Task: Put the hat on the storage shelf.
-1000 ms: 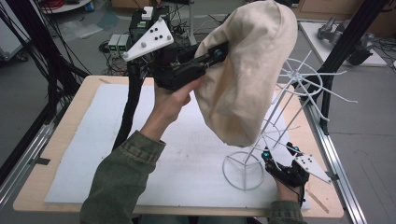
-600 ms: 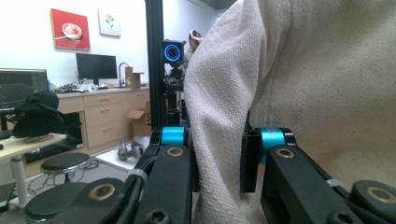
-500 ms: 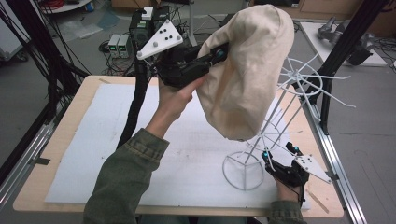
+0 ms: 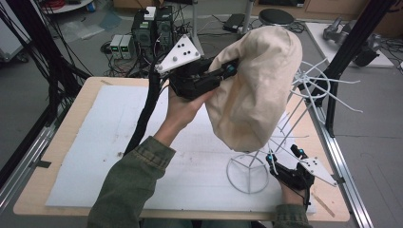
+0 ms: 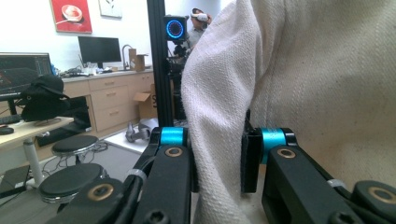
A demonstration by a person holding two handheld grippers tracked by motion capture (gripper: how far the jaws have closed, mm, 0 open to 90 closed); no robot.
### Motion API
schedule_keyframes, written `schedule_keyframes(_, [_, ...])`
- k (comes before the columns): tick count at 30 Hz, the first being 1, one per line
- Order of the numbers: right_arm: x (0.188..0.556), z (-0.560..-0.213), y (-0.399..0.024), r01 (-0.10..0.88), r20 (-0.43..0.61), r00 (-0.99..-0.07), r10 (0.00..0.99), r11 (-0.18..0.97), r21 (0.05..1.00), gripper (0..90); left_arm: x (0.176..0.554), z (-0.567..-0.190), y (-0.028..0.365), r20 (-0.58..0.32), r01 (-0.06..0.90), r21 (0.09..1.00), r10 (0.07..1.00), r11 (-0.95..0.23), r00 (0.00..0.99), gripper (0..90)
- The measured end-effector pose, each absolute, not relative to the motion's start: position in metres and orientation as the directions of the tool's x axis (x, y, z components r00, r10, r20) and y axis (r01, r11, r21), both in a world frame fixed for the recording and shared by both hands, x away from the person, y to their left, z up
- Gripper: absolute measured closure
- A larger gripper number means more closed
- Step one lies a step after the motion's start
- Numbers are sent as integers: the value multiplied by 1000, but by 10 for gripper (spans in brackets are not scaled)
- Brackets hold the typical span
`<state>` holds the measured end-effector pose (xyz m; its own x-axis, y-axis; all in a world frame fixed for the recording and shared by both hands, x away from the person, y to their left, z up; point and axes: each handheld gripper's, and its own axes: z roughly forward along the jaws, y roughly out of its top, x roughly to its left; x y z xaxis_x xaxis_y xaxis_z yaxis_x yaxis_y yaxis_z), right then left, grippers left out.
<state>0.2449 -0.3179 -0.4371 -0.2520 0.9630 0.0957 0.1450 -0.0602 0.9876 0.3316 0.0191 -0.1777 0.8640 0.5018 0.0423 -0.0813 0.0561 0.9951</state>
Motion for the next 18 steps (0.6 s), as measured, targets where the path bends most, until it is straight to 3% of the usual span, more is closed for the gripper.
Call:
schedule_keyframes(10, [245,-437,-317,143,95,-251,963,-60,988,112,330,-182,24,24,-62,996,475,64,879,693])
schedule_keyframes(16, [245,-437,-318,145,96,-250,963,-61,988,112,331,-184,26,-1,-43,996,465,84,885,527])
schedule_keyframes(18, [245,-437,-318,147,98,-249,963,-63,987,112,331,-186,27,-4,-46,995,474,92,881,434])
